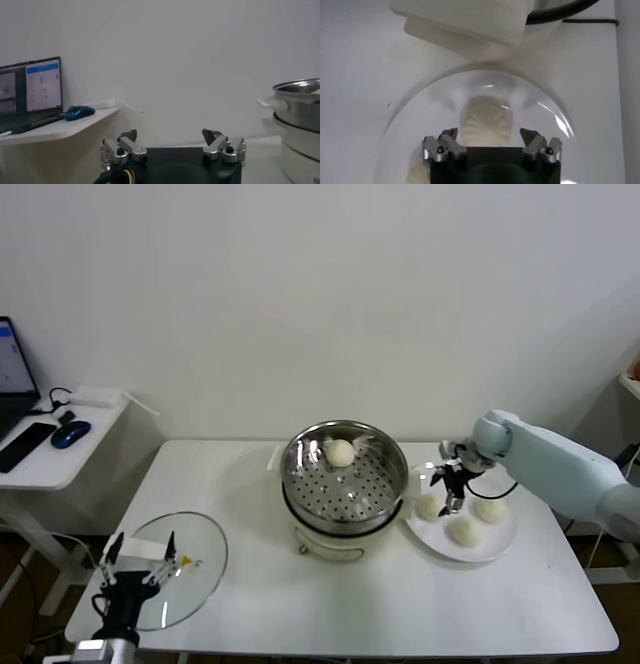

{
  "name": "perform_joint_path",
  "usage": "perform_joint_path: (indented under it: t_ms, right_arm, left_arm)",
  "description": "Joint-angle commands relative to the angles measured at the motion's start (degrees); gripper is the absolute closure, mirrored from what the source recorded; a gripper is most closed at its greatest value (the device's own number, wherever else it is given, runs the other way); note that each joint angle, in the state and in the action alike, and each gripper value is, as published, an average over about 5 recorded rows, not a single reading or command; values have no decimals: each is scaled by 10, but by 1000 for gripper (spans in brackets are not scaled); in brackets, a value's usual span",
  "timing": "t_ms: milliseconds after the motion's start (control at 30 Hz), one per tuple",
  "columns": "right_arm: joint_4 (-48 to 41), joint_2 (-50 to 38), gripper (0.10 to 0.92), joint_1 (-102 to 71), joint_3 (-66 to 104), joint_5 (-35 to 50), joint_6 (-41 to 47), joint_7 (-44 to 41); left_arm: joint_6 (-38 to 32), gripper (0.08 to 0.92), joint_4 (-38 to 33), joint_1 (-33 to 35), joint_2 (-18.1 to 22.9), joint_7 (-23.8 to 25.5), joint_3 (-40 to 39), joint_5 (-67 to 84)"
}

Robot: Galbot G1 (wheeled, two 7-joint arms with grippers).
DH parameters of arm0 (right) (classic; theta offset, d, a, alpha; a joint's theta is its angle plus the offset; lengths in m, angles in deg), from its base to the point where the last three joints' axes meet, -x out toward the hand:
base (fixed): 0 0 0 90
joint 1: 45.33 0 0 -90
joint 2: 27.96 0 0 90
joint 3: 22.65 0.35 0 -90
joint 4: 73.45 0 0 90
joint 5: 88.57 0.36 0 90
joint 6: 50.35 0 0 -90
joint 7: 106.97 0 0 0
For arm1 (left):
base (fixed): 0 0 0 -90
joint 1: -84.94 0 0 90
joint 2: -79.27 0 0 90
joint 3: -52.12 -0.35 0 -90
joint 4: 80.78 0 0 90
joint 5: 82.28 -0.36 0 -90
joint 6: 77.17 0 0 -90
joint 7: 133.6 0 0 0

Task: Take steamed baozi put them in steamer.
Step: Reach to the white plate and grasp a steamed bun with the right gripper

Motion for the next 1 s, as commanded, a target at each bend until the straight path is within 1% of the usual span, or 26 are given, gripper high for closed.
perform_joint_path:
  t_ms: [33,500,733,1000]
  right_arm:
    - [-43,26,203,-15,14,-17,0,-2]
    - [-53,35,203,-25,26,-27,0,-8]
    - [-53,37,267,-30,30,-29,0,-9]
    - [-52,36,315,-30,34,-29,-1,-11]
  left_arm:
    - [3,177,-2,-4,1,0,1,-1]
    - [5,177,-5,-5,3,-1,2,0]
    - [5,177,-4,-6,4,-1,1,-1]
    - [5,177,-4,-6,5,-1,1,-1]
